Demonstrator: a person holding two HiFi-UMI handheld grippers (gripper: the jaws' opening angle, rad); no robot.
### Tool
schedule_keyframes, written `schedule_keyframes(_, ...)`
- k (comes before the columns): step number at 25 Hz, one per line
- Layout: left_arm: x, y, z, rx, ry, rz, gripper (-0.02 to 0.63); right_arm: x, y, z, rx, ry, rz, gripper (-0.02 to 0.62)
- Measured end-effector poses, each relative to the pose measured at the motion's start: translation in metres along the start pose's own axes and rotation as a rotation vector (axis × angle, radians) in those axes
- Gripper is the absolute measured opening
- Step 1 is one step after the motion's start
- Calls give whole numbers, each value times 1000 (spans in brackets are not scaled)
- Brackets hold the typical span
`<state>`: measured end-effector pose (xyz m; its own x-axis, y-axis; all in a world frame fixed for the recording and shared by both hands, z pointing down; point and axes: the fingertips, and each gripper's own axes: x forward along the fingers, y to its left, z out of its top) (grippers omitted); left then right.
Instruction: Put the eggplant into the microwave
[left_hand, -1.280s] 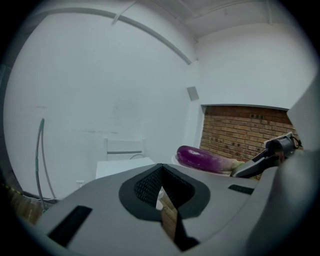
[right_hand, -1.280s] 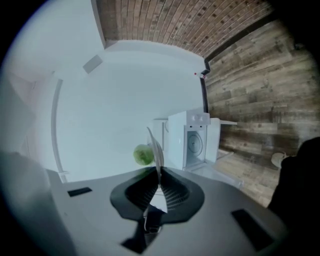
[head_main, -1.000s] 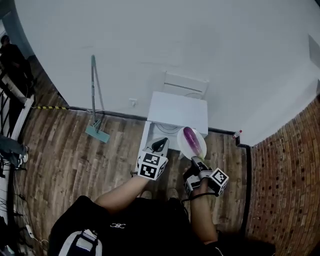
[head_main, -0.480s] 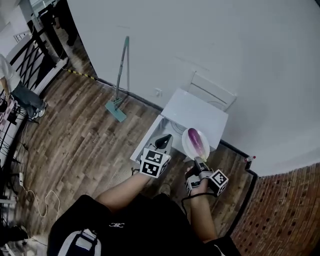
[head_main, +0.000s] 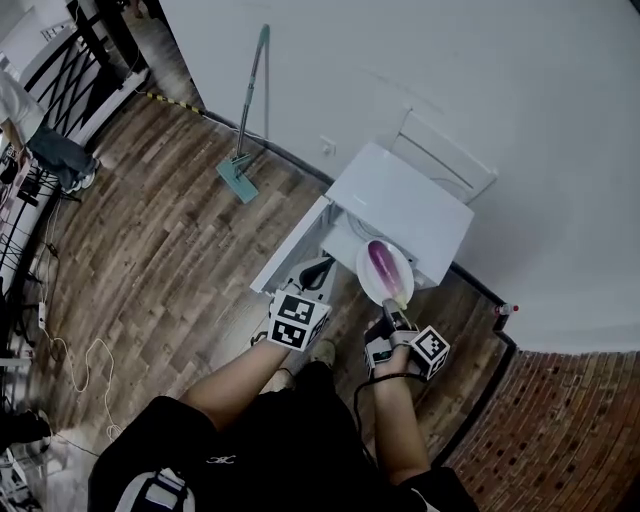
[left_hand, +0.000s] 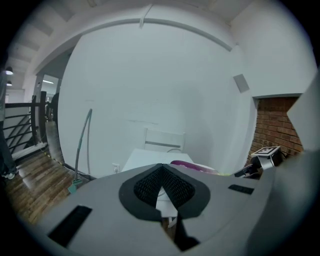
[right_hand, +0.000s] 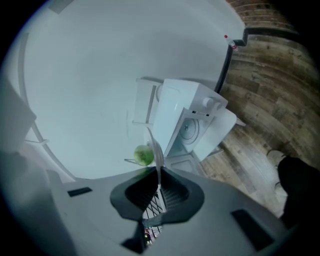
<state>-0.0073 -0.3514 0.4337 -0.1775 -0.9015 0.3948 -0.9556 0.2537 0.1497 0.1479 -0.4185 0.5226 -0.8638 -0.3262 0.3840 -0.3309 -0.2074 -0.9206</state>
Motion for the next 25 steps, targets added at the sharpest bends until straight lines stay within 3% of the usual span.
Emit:
schedule_keyframes(10, 27, 35, -80, -7, 9, -6, 0, 64, -82, -24, 36, -2, -20, 28)
schedule_keyframes(17, 72, 46, -156, 0, -20, -48, 0, 133, -140, -8, 59, -57, 16, 28)
schedule_keyframes(25, 135, 80, -235, 13, -93, -31, 0, 218, -190, 27, 75, -136, 81, 28)
